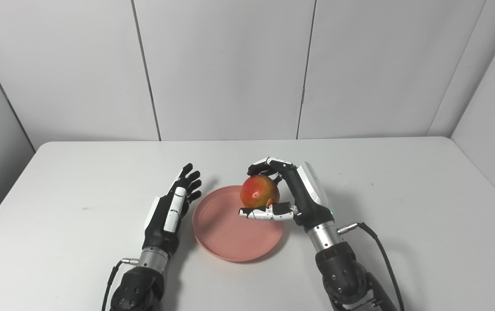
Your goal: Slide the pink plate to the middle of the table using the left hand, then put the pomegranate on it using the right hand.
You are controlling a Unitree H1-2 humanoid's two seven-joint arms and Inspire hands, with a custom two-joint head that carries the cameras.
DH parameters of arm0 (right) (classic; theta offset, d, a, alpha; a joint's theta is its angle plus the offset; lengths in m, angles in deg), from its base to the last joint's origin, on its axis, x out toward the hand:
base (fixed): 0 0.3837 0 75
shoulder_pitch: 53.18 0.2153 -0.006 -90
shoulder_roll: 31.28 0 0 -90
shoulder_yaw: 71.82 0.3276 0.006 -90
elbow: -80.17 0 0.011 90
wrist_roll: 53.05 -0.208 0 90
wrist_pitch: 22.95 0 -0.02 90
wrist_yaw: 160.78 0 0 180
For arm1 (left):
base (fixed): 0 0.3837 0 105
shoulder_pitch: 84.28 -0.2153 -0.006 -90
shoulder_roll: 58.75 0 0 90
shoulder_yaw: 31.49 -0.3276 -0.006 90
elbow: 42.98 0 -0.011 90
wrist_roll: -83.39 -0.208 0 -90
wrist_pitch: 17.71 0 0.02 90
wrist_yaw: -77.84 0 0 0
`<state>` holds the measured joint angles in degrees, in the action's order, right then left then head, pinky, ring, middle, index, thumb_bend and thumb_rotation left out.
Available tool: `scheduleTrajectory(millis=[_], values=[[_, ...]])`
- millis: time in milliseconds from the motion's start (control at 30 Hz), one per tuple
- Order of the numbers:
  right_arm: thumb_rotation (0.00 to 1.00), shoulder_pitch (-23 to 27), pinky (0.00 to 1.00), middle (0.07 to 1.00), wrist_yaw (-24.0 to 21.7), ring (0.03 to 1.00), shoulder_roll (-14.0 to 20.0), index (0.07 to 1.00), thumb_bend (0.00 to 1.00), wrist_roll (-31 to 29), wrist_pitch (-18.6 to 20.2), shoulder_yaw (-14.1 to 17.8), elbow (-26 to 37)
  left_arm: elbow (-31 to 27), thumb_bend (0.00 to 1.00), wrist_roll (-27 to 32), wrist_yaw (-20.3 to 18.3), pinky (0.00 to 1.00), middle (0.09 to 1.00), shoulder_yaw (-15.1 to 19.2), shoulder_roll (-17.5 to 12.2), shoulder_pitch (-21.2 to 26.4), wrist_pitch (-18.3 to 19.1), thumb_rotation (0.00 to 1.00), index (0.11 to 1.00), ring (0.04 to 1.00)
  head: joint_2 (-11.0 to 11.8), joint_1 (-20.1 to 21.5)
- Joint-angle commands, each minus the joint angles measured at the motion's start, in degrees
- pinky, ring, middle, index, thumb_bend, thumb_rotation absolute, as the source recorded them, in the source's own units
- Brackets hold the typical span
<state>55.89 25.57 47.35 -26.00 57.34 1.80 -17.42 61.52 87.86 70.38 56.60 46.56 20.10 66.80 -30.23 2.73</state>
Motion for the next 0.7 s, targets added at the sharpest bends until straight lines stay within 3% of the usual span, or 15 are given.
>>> scheduleTrajectory(millis=[0,433,667], values=[[0.00,2.80,0.36,0.499,-0.07,0.395,-0.34,0.547,0.51,0.62,-3.20,-0.42,0.18,0.70,0.59,-0.52,0.63,0.90,0.932,-0.27,0.78,0.26,-1.71,0.97,0.922,0.925,-0.26,-0.48],[0.00,3.13,0.42,0.505,-0.95,0.408,0.85,0.536,0.51,3.98,-3.52,-2.93,-4.50,-1.09,0.57,-1.92,1.97,0.90,0.938,-0.72,1.50,0.15,0.69,0.98,0.920,0.928,-0.64,-2.67],[0.00,4.91,0.46,0.499,1.54,0.419,2.13,0.532,0.51,8.53,-6.13,-4.36,-9.01,-1.25,0.57,-2.11,2.19,0.90,0.935,-0.77,1.47,0.12,0.63,0.98,0.917,0.926,-0.68,-1.92]])
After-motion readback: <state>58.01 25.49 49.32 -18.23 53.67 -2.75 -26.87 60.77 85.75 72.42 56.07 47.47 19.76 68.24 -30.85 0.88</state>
